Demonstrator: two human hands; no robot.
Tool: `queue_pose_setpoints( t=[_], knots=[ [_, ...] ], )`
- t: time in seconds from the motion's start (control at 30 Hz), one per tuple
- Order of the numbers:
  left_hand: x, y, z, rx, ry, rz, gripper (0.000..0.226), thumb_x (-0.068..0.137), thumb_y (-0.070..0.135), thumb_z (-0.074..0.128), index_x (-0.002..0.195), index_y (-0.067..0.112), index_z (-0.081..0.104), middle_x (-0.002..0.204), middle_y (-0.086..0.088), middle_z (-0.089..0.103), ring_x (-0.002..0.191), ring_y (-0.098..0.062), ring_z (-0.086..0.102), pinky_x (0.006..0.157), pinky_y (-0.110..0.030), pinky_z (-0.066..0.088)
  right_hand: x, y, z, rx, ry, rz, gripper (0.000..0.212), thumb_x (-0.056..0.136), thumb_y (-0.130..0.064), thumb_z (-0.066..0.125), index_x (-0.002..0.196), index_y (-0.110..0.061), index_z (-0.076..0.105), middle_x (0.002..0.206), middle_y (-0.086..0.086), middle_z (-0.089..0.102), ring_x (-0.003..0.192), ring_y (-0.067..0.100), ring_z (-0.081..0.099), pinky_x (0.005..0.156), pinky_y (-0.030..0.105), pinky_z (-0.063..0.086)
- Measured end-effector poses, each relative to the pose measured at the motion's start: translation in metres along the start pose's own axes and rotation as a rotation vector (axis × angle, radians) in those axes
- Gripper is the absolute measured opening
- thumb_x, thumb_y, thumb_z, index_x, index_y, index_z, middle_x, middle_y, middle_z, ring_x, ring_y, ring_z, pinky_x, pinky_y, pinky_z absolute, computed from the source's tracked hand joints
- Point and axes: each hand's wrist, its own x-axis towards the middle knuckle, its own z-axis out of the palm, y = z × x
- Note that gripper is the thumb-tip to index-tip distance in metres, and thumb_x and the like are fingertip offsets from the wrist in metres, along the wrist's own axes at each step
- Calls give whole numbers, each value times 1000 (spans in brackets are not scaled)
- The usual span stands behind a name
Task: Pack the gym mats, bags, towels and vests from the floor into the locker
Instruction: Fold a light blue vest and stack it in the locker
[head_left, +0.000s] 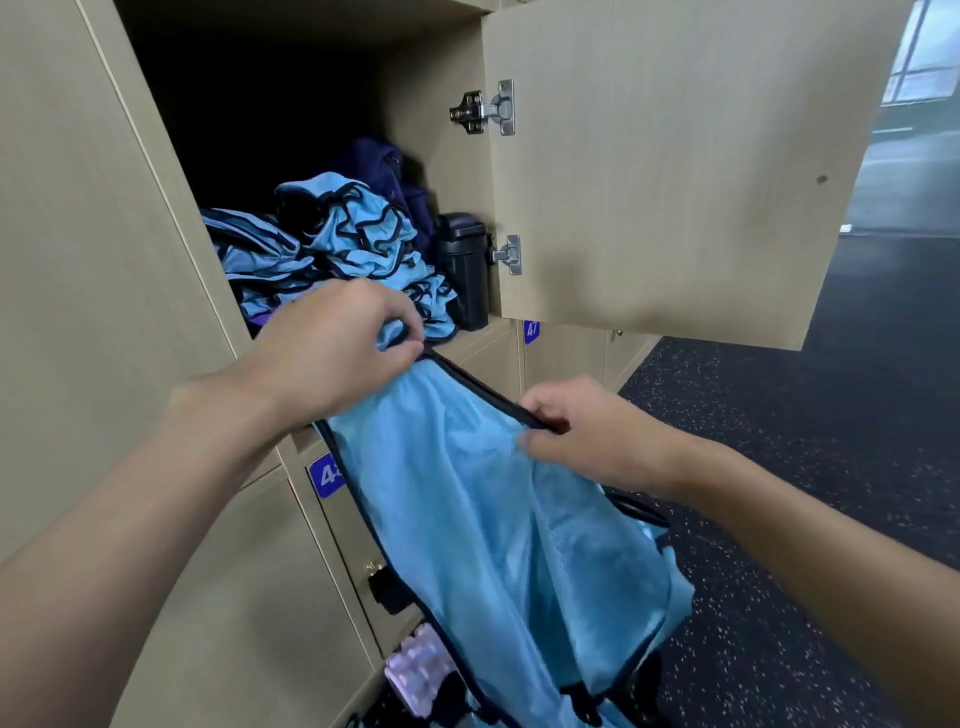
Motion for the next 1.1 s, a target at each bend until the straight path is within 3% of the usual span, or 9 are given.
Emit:
queue_pose_setpoints(
  t=[0.13,0.2,0.33,0.4,0.63,0.77,0.87,0.97,1.1],
  knots=[
    [-8,23,18,-368,-225,85,65,77,48,80,136,33,59,132,26,55,121,9,50,100,-9,37,0,-2,1,34,39,-62,15,96,-9,59,88,3,63,67,5,52,57,8,38,52,19,32],
    [-11,33,33,-526,-340,140,65,78,38,82,137,25,58,128,24,61,119,15,52,105,-9,38,1,-2,3,78,52,-103,15,96,-7,60,87,3,66,67,1,53,57,4,40,55,17,33],
    [-6,27,41,-488,-360,137,11,87,30,76,94,22,78,68,10,66,58,0,51,57,-21,46,-2,-3,0,138,47,-120,7,93,-6,64,92,-6,71,76,4,67,63,1,51,60,11,39],
    [-2,19,35,-476,-318,102,11,89,28,74,83,19,77,65,-6,64,53,-10,49,53,-30,43,-3,-1,-3,148,38,-101,6,92,-8,67,96,-6,70,83,13,72,66,4,56,64,14,45],
    [6,-15,16,-124,-144,-13,9,86,40,73,87,32,71,98,12,70,94,-13,65,85,-41,53,-8,1,-21,82,-1,6,11,95,-14,64,94,-8,74,90,5,76,71,5,64,71,18,53],
    [-4,16,24,-500,-303,68,52,77,36,83,125,26,67,125,19,64,115,9,58,100,-7,40,-9,-3,-16,92,26,16,20,97,-14,60,88,0,71,73,15,66,60,8,49,59,20,43],
    [-12,39,43,-694,-440,144,63,76,26,85,134,19,61,128,15,66,117,9,58,104,-10,40,-7,-6,-12,138,38,3,21,97,-13,61,87,3,70,68,5,53,59,6,41,57,20,35],
    [-12,41,55,-709,-429,140,27,81,21,83,106,20,74,95,11,76,87,-2,69,83,-24,54,-8,-5,-10,164,31,4,17,96,-14,62,88,-5,73,72,2,59,63,5,46,61,18,39],
    [-5,29,44,-643,-288,59,4,85,21,78,84,18,79,65,-12,63,54,-16,45,51,-33,37,-10,-4,-14,194,-8,56,15,93,-21,67,106,-15,65,72,-4,64,58,1,53,56,13,43]
  ],
)
